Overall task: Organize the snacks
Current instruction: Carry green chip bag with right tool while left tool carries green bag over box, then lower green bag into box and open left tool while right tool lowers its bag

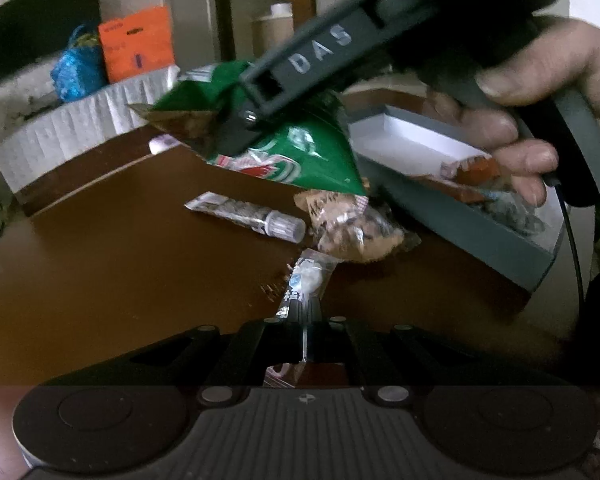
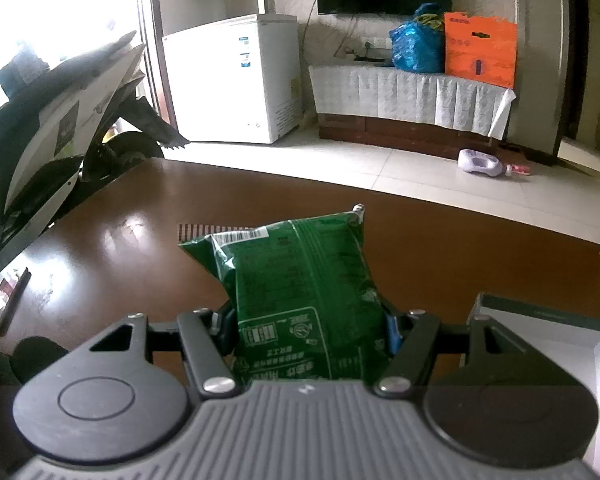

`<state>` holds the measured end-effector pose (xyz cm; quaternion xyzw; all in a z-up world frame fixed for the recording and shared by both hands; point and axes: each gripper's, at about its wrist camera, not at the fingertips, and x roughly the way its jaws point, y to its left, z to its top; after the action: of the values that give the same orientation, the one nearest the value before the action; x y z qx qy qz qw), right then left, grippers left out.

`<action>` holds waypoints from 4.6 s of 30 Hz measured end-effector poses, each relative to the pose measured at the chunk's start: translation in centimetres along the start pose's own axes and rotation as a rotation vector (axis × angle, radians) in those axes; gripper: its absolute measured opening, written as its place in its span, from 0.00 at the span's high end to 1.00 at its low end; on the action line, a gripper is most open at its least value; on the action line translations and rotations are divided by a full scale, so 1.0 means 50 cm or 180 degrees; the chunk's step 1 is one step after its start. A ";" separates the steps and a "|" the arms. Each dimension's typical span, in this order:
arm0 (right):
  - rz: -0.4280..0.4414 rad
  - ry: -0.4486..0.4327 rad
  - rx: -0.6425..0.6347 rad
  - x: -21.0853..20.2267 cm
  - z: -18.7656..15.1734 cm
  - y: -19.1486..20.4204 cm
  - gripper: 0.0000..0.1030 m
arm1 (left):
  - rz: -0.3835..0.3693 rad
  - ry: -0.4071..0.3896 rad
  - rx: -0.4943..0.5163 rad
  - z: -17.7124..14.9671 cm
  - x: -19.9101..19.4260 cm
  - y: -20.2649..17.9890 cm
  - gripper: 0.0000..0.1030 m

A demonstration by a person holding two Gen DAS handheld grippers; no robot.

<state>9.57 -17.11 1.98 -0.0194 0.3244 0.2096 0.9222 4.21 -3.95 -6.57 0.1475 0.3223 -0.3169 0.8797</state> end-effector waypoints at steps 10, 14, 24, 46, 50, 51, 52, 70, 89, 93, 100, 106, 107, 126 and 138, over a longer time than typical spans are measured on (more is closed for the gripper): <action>-0.0064 -0.0060 0.0039 -0.038 -0.009 -0.019 0.37 | 0.0139 -0.0254 -0.0239 0.031 -0.031 0.016 0.97; -0.0096 -0.0077 0.0052 -0.056 -0.014 -0.020 0.37 | 0.0147 -0.0255 -0.0266 0.043 -0.029 0.012 0.97; -0.0203 -0.0121 0.0103 -0.099 -0.024 -0.055 0.37 | 0.0114 -0.0350 -0.0259 0.072 -0.024 -0.013 0.97; -0.0425 -0.0227 0.0254 -0.212 -0.076 -0.156 0.37 | -0.0028 -0.0455 -0.0147 0.134 0.022 -0.098 0.97; -0.0467 -0.0226 0.0272 -0.231 -0.086 -0.170 0.37 | -0.0061 -0.0469 -0.0130 0.141 0.027 -0.111 0.97; -0.0478 -0.0225 0.0279 -0.236 -0.090 -0.173 0.37 | -0.0070 -0.0469 -0.0124 0.142 0.028 -0.114 0.97; -0.0491 -0.0223 0.0281 -0.241 -0.094 -0.177 0.37 | -0.0075 -0.0472 -0.0114 0.143 0.030 -0.117 0.97; -0.0708 -0.0206 0.0346 -0.297 -0.132 -0.233 0.37 | -0.0158 -0.0595 -0.0345 0.177 0.050 -0.127 0.97; -0.0905 -0.0159 0.0508 -0.336 -0.188 -0.301 0.37 | -0.0155 -0.0574 -0.0461 0.213 0.108 -0.171 0.96; -0.0920 -0.0149 0.0553 -0.328 -0.190 -0.310 0.37 | -0.0130 -0.0562 -0.0515 0.218 0.120 -0.174 0.96; -0.0946 -0.0128 0.0640 -0.301 -0.186 -0.319 0.37 | -0.0065 -0.0531 -0.0566 0.233 0.147 -0.177 0.96; -0.0962 -0.0132 0.0724 -0.283 -0.183 -0.328 0.37 | -0.0033 -0.0532 -0.0638 0.245 0.161 -0.170 0.96; -0.0966 -0.0132 0.0731 -0.281 -0.183 -0.329 0.37 | -0.0027 -0.0525 -0.0657 0.246 0.163 -0.168 0.96; -0.1013 -0.0135 0.0846 -0.258 -0.190 -0.334 0.37 | 0.0008 -0.0506 -0.0742 0.262 0.184 -0.170 0.96; -0.1054 -0.0082 0.0855 -0.241 -0.187 -0.339 0.37 | 0.0017 -0.0447 -0.0738 0.265 0.208 -0.179 0.96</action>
<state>2.35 -38.68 0.22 0.0533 0.3299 0.0104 0.9425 10.80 -21.64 -4.00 0.0231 0.2941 -0.2847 0.9121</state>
